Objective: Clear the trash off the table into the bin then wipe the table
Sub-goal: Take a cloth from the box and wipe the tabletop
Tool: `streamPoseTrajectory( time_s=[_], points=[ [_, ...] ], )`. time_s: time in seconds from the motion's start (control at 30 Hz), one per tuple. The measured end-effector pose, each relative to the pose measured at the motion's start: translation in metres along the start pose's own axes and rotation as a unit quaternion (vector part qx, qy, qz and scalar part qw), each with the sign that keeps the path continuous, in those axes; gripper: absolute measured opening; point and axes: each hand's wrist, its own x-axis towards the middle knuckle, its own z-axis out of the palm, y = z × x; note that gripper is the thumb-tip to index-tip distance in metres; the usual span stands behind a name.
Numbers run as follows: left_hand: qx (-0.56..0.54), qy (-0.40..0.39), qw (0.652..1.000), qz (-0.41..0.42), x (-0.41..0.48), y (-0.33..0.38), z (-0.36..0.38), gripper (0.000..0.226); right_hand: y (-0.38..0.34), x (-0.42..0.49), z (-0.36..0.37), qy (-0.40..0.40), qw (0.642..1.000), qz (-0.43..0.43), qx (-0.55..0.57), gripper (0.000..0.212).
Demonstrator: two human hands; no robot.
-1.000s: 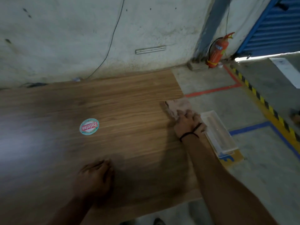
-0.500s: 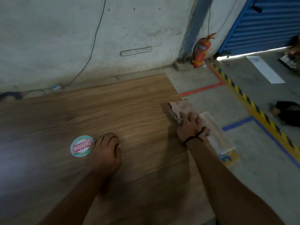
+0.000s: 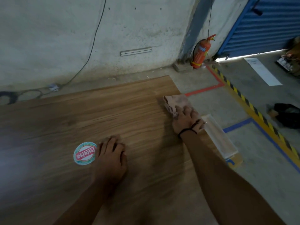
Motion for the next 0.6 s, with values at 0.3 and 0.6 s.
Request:
streamPoseTrajectory(
  time_s=[0.3,0.6],
  points=[
    [-0.01,0.002,1.0,-0.013,0.0,0.001,-0.002,0.031,-0.093,-0.059,0.044,-0.072,0.93,-0.357,-0.053,0.065],
    [-0.038,0.028,0.999,-0.005,-0.001,-0.001,0.002,0.024,-0.079,0.053,0.011,-0.019,0.996,-0.087,-0.008,0.06]
  ],
)
